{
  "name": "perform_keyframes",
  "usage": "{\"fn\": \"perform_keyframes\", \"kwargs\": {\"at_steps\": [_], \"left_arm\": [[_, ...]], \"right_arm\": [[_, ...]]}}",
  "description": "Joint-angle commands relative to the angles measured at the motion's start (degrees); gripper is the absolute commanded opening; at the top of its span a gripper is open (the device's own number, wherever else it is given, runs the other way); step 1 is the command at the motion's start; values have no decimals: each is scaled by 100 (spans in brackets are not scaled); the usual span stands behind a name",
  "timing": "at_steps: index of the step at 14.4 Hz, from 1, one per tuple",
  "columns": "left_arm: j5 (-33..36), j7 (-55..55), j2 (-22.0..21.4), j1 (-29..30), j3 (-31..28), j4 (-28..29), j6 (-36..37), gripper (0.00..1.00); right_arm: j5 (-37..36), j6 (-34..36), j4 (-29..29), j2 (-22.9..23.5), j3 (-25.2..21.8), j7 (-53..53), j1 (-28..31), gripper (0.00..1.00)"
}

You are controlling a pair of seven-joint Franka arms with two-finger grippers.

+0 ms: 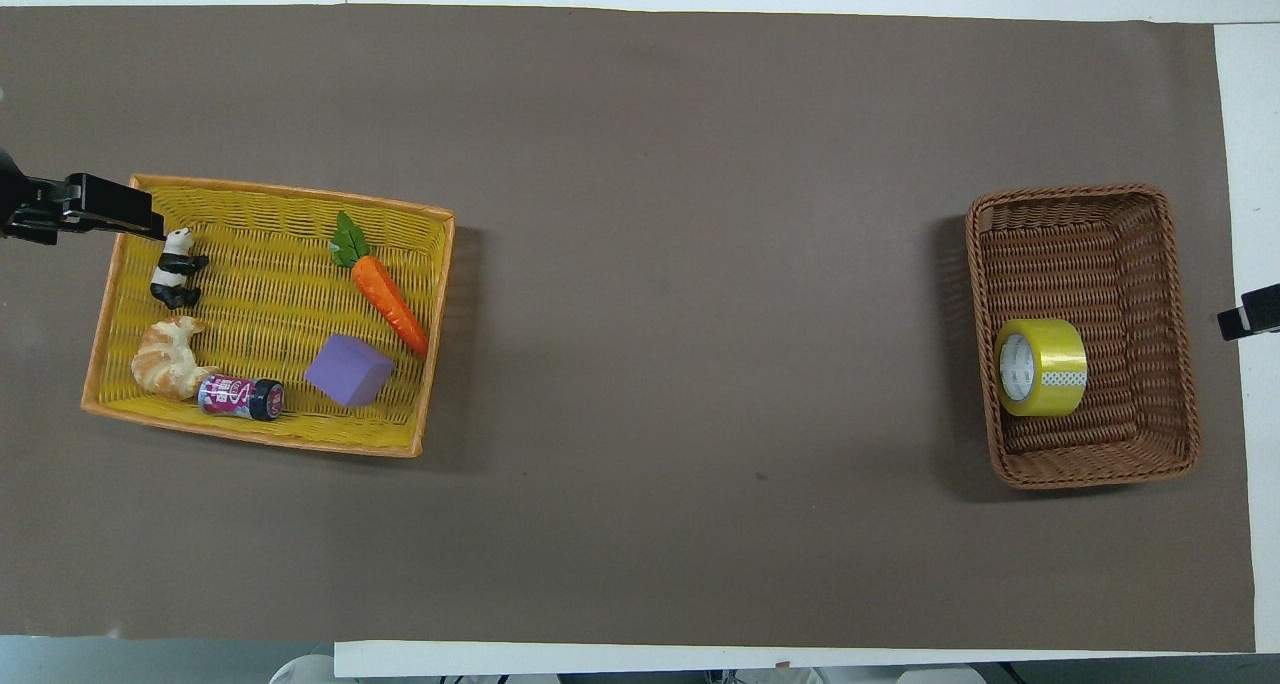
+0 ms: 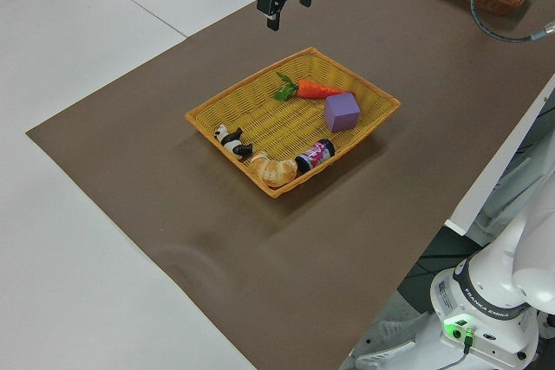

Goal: Move tape to another basket

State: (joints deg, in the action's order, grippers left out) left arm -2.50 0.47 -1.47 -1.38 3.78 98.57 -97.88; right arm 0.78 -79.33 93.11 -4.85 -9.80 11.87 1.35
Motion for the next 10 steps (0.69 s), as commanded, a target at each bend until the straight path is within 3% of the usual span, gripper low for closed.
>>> {"fn": "perform_keyframes", "kwargs": {"at_steps": [1, 10], "left_arm": [[118, -30, -90, -47, -96, 110, -55, 100], [118, -30, -90, 94, -123, 119, -38, 100]], "right_arm": [[-104, 145, -232, 116, 4, -150, 32, 100], [-201, 31, -426, 301, 57, -167, 138, 100]]}}
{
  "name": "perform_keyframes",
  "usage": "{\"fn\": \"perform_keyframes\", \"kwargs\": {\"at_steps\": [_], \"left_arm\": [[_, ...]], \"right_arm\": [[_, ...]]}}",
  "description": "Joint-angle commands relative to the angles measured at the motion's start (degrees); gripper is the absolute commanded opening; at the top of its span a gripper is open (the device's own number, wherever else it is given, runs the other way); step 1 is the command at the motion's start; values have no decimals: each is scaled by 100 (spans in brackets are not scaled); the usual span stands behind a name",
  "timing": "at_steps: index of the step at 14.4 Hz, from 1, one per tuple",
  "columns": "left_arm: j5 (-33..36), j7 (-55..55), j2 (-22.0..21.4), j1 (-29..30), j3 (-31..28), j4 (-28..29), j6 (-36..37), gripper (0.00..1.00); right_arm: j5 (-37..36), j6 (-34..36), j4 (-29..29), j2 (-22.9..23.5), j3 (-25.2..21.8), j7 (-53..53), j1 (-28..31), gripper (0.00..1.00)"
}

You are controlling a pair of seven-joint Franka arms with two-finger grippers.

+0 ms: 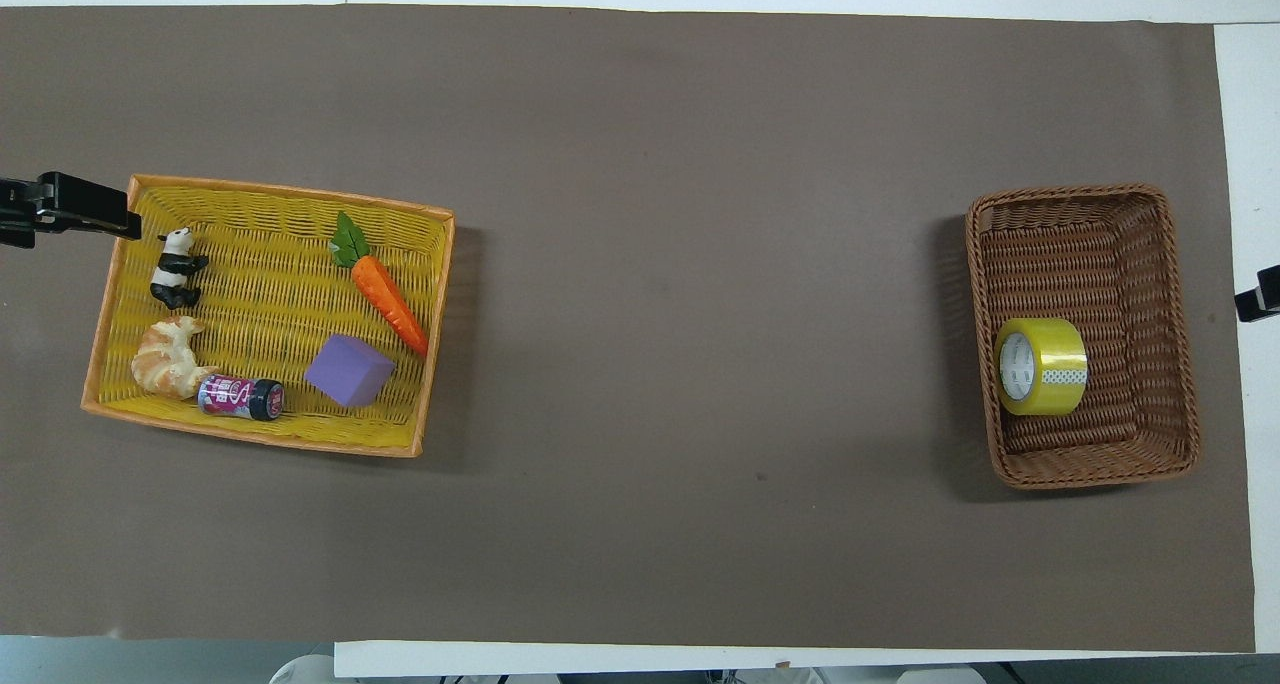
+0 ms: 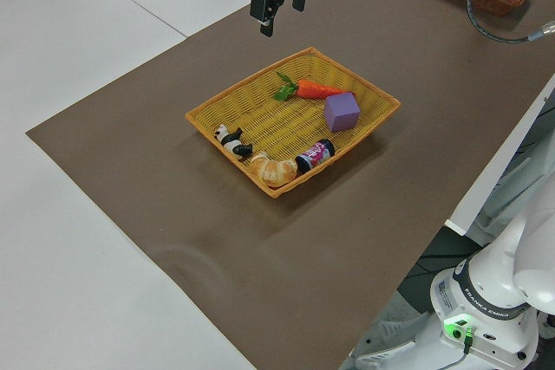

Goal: Move tape to another basket

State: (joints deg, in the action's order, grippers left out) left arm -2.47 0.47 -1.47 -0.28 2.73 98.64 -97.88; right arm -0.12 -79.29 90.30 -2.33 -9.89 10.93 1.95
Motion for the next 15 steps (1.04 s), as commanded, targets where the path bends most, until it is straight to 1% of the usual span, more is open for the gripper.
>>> {"fn": "perform_keyframes", "kwargs": {"at_steps": [1, 4, 7, 15], "left_arm": [[115, -30, -90, -16, -18, 111, -47, 100], [115, -30, -90, -16, -18, 111, -38, 100], [115, -30, -90, -16, -18, 111, -47, 100], [115, -30, -90, -16, -18, 111, -47, 100]], "right_arm": [[-102, 27, -136, 40, 57, -74, 77, 100], [-102, 36, -110, 5, 75, -74, 77, 100], [-102, 10, 84, -57, 75, -257, 77, 100], [-111, -70, 110, -39, 92, -276, 68, 100]]}}
